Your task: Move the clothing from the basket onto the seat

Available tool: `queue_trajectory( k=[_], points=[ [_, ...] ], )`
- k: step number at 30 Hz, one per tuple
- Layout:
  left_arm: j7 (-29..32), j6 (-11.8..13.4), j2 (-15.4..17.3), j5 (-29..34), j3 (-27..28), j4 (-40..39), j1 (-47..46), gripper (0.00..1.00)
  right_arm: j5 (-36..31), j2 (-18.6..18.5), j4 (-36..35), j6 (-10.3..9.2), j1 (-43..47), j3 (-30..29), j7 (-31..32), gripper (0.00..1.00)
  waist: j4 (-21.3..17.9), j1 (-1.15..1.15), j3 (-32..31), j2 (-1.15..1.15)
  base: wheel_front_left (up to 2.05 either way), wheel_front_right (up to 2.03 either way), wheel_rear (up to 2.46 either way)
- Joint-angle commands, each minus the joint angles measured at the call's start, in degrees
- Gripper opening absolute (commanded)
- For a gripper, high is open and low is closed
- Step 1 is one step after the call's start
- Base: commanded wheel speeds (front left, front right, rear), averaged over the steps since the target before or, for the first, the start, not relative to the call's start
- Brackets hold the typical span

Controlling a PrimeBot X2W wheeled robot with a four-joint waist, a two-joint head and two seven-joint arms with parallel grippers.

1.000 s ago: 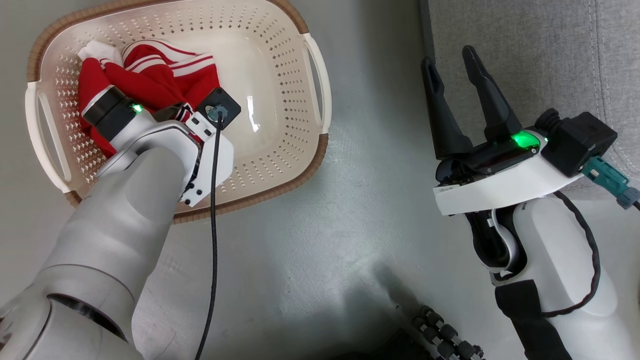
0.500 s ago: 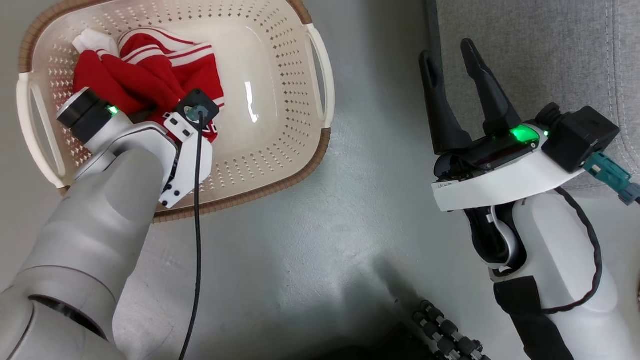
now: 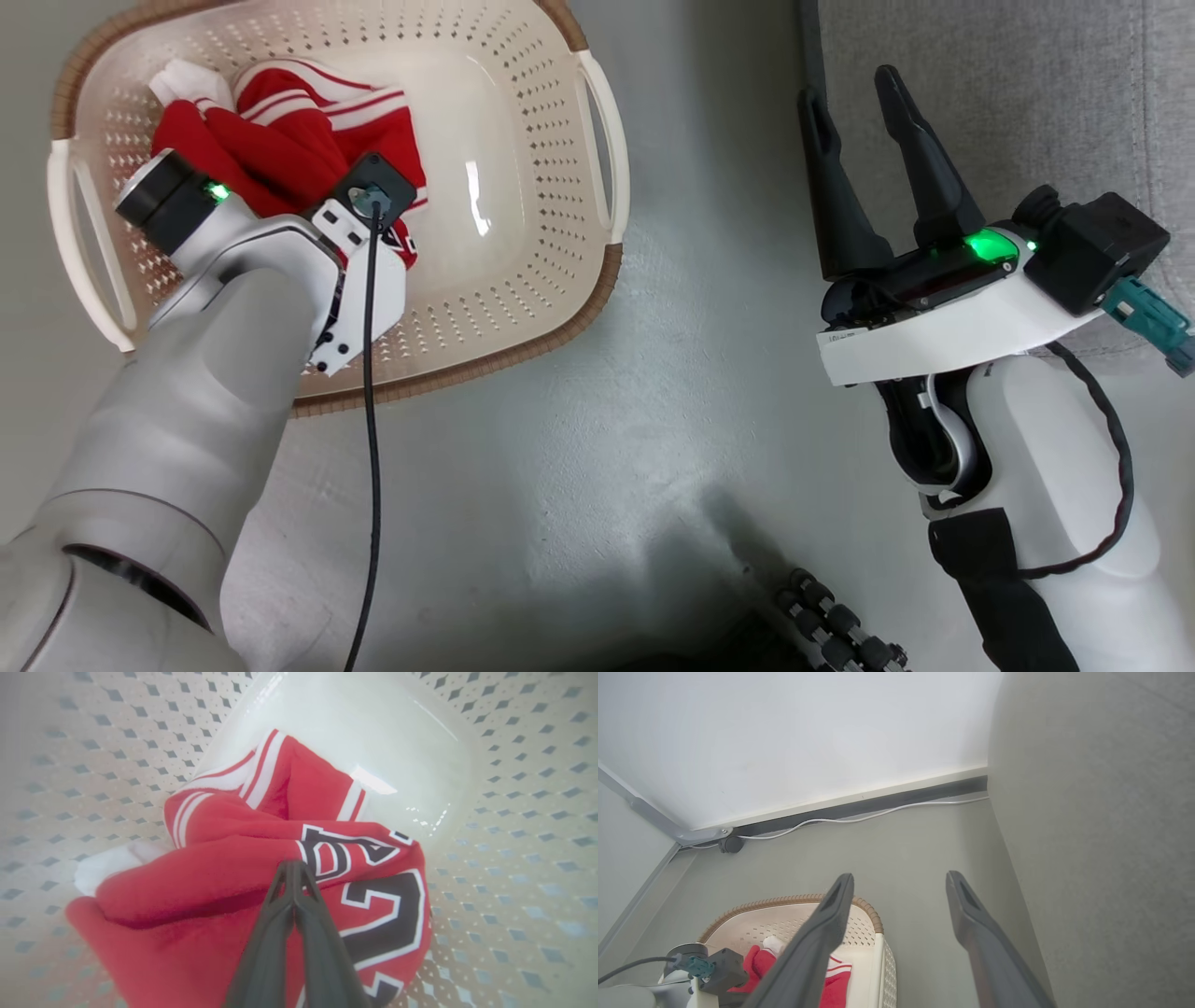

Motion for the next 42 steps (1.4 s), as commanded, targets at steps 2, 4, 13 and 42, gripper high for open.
queue_trajectory(
  k=[2, 4, 13, 42],
  points=[
    [-1.34, 0.45, -0.08, -1.07, 0.78, -0.48, 1.43, 0.00, -0.25, 0.22, -0.59, 0.17, 1.54, 0.03, -0.34, 1.00, 0.74, 0.00, -2.11, 0.00, 0.00, 0.00, 0.00],
    [-2.34, 0.22, -0.55, -1.91, 1.18, -0.48, 2.23, 0.00, -0.60, 0.22, -0.20, 0.17, 1.71, -0.31, -0.34, 1.00, 1.08, 0.00, -3.66, 0.00, 0.00, 0.00, 0.00],
    [-7.18, -0.59, -3.12, -5.91, 2.86, -0.48, 6.86, 0.00, -2.73, 0.23, 2.18, 0.17, 3.83, -1.73, -0.34, 1.00, 3.37, 0.00, -11.37, 0.00, 0.00, 0.00, 0.00],
    [-17.81, 5.76, -2.93, -15.05, 24.46, -37.08, 31.10, 1.00, -8.92, -0.78, 8.79, 0.17, 13.32, -7.59, -0.34, 1.00, 11.95, 0.00, -34.34, 0.00, 0.00, 0.00, 0.00]
  ],
)
